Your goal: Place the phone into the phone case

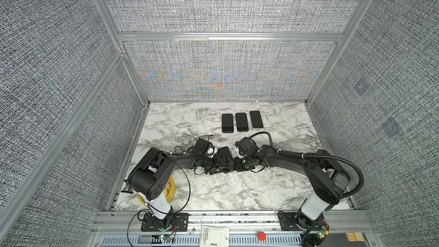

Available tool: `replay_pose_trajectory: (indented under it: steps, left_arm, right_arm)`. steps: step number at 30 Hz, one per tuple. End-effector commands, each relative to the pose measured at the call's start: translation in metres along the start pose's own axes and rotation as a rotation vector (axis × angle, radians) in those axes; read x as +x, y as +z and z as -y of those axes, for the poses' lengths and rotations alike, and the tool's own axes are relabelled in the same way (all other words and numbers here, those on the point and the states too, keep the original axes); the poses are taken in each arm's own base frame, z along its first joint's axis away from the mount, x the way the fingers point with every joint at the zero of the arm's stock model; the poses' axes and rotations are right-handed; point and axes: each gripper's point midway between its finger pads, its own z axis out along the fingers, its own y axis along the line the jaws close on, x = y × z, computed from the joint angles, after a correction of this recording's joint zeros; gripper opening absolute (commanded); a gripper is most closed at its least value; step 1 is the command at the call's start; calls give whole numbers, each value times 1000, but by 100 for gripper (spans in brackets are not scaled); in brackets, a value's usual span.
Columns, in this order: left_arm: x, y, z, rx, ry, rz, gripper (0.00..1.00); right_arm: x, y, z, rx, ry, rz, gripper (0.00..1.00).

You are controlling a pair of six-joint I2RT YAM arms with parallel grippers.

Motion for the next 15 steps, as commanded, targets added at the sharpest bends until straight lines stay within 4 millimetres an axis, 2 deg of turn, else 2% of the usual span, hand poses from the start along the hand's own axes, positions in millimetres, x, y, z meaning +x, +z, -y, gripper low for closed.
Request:
replay_pose_trajectory:
  steps: [1,8,15]
  left_arm:
    - [8,2,-45,-180,-98,10,52]
    - [9,1,-48,-194,-96,6,51]
    - [9,2,-50,-203,-96,-4,46]
  right_arm:
    - [-1,1,-2,-7,-7,-4,19]
    - [-8,-8,4,3,0,17,19]
    - [-3,3,3,-14,12,-19,19]
